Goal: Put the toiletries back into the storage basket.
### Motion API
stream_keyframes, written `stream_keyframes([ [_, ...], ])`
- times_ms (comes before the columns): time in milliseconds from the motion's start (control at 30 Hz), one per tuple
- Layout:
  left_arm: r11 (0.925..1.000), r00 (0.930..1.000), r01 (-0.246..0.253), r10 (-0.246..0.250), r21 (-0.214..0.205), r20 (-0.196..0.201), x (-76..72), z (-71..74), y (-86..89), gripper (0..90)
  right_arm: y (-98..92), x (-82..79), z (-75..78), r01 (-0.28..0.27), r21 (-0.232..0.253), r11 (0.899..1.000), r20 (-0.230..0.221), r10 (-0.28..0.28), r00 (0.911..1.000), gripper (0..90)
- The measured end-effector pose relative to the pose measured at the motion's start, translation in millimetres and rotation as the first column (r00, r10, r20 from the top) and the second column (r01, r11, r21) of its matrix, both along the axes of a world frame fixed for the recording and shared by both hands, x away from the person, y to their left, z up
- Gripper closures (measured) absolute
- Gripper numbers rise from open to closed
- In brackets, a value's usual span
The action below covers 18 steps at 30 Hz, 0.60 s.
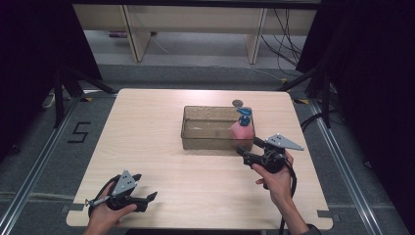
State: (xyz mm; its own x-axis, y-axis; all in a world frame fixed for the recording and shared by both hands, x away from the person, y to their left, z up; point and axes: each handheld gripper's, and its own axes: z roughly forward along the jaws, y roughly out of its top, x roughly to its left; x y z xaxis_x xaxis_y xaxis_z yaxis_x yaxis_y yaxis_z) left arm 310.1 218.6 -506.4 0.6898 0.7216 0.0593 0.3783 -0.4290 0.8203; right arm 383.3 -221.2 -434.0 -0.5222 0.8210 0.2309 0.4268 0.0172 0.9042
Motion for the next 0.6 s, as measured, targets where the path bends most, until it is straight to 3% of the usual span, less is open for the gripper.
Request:
stream_keyframes([
  [100,0.9995,1.0,0.001,-0.001,-0.03,-0.004,-1.2,-0.3,-1.8,15.2,-2.3,-0.8,-0.1,0.002,-0.037,0.999,0.013,-0.001,0.9999,22.0],
  [167,0.9996,1.0,0.002,-0.002,-0.028,-0.001,-0.8,-0.1,-1.7,15.1,-1.9,-3.3,0.2,0.0,-0.023,1.0,0.0,0.0,1.0,21.9],
  [233,0.9996,1.0,0.001,-0.001,-0.029,-0.003,-0.8,-0.4,-1.7,15.1,-0.7,-3.2,-1.1,-0.012,-0.005,1.0,0.015,0.012,0.9998,21.9],
  [300,0.9996,1.0,-0.003,0.003,-0.027,-0.004,-1.3,-0.8,-1.9,15.1,-1.1,-4.1,-1.1,-0.009,-0.018,1.0,0.026,0.009,0.9996,21.9],
  [333,0.9997,1.0,-0.002,0.002,-0.026,-0.003,-1.4,-0.7,-1.9,15.1,0.9,-7.0,-0.2,-0.003,0.006,1.0,-0.01,0.004,0.9999,21.9],
  [433,0.9996,1.0,0.003,-0.003,-0.029,-0.001,-1.3,-0.2,-1.7,15.1,0.1,-5.9,-1.9,-0.01,-0.024,1.0,0.028,0.011,0.9995,21.9],
  [600,0.9998,0.9999,0.008,-0.008,-0.015,0.007,-0.6,0.2,-0.6,15.1,2.6,-10.3,-1.4,-0.031,-0.012,0.999,0.019,0.031,0.9993,21.5],
])
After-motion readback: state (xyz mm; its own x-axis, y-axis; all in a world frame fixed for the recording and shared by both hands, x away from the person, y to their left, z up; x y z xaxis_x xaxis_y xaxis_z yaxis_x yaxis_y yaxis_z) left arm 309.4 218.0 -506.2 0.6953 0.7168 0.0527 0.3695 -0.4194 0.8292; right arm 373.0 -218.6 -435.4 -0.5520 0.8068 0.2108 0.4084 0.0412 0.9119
